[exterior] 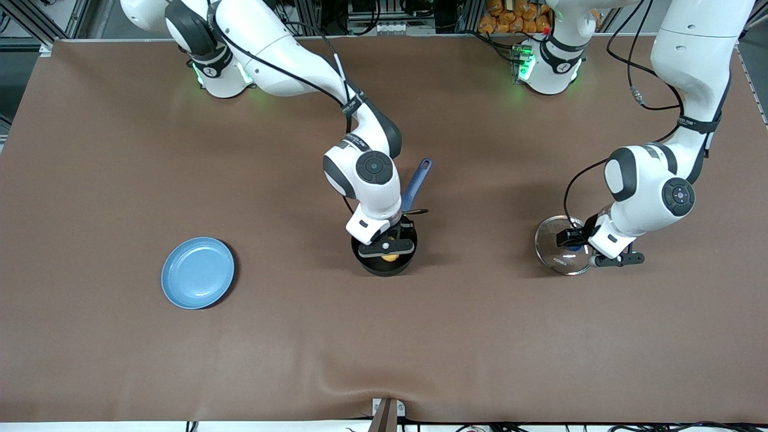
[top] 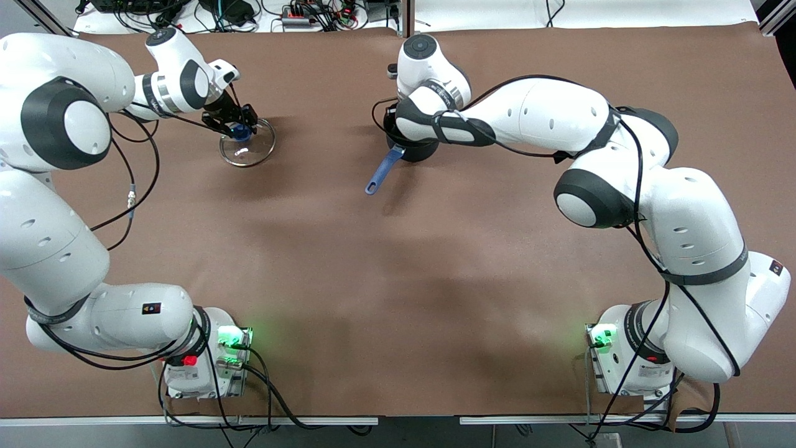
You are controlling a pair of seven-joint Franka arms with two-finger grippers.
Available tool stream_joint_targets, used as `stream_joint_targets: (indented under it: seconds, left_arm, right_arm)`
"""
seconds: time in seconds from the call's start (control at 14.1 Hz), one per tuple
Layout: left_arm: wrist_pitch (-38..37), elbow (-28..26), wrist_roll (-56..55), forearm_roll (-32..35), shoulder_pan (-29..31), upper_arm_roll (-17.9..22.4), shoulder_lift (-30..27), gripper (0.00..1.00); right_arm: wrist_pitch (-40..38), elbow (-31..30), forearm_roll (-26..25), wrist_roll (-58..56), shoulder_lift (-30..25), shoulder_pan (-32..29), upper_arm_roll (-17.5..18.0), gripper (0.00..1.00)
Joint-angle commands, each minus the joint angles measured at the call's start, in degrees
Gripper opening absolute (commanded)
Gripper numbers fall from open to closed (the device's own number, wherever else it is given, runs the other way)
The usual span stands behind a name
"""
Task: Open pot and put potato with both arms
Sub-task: 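Lower the potato into the pot while the left gripper sets the lid down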
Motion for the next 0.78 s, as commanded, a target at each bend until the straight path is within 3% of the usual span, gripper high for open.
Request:
stream_joint_targets:
  seconds: [0.0, 0.28, 0.43, 0.57, 0.71]
  left_arm:
    - [0.7, -0.6, 1.7, -2.3, 1.0, -0.5, -1.0, 1.00]
    - [-5.6, 1.2, -3.5, -2.4, 1.0, -0.4, -8.6, 1.00]
    - [-10.2, 4.1, -5.3, -2.3, 0.8, -0.4, -11.2, 1.00]
    - [-15.6, 7.2, -5.5, -2.0, 0.9, -0.3, -13.0, 1.00]
    - [-21.4, 10.4, -5.6, -1.5, 0.9, -0.2, -14.8, 1.00]
  right_arm:
    - [-1.3, 0.0, -0.8, 1.3, -0.4, 0.0, 0.0, 0.55]
    - [-0.9, -0.1, -1.0, 1.6, 0.3, 0.3, -0.1, 0.59]
    - [-0.8, -0.4, -1.0, 1.7, 0.5, 0.4, -0.1, 0.78]
    - [-0.8, -0.5, -1.1, 1.7, 0.5, 0.4, -0.1, 0.88]
    - [-1.2, -0.4, -1.0, 1.6, 0.2, 0.2, -0.1, 0.88]
